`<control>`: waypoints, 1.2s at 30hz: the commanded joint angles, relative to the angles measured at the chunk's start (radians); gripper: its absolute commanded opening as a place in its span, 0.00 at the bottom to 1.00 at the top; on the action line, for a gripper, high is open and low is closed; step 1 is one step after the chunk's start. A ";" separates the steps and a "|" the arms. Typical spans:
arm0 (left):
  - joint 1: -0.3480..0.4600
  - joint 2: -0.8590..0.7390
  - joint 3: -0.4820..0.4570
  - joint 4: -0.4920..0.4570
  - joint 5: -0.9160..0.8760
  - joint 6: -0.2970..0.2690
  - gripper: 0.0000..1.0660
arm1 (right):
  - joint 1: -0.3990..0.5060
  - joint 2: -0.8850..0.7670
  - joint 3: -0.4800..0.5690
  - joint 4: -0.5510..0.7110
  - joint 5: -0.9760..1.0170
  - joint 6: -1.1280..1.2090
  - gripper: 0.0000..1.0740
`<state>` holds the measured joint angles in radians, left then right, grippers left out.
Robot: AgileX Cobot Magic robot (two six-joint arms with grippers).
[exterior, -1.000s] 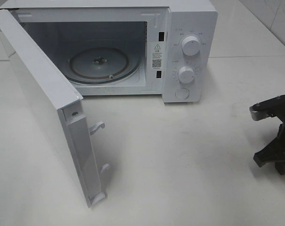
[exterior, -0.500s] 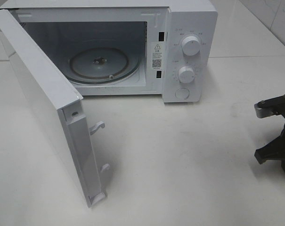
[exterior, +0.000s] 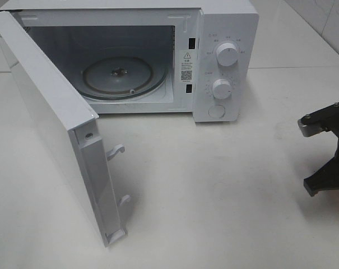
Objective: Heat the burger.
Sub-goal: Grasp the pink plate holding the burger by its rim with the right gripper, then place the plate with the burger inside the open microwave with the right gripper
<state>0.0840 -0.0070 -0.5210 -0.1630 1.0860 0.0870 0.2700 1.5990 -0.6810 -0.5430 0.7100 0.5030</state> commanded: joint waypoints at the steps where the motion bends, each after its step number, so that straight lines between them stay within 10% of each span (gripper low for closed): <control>1: -0.003 -0.015 0.004 -0.006 -0.014 0.002 0.92 | 0.023 -0.023 0.004 -0.082 0.063 0.038 0.00; 36: -0.003 -0.015 0.004 -0.006 -0.014 0.002 0.92 | 0.501 -0.207 0.056 -0.175 0.283 0.083 0.00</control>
<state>0.0840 -0.0070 -0.5210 -0.1630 1.0860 0.0870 0.7620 1.4070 -0.6290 -0.6620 0.9560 0.5760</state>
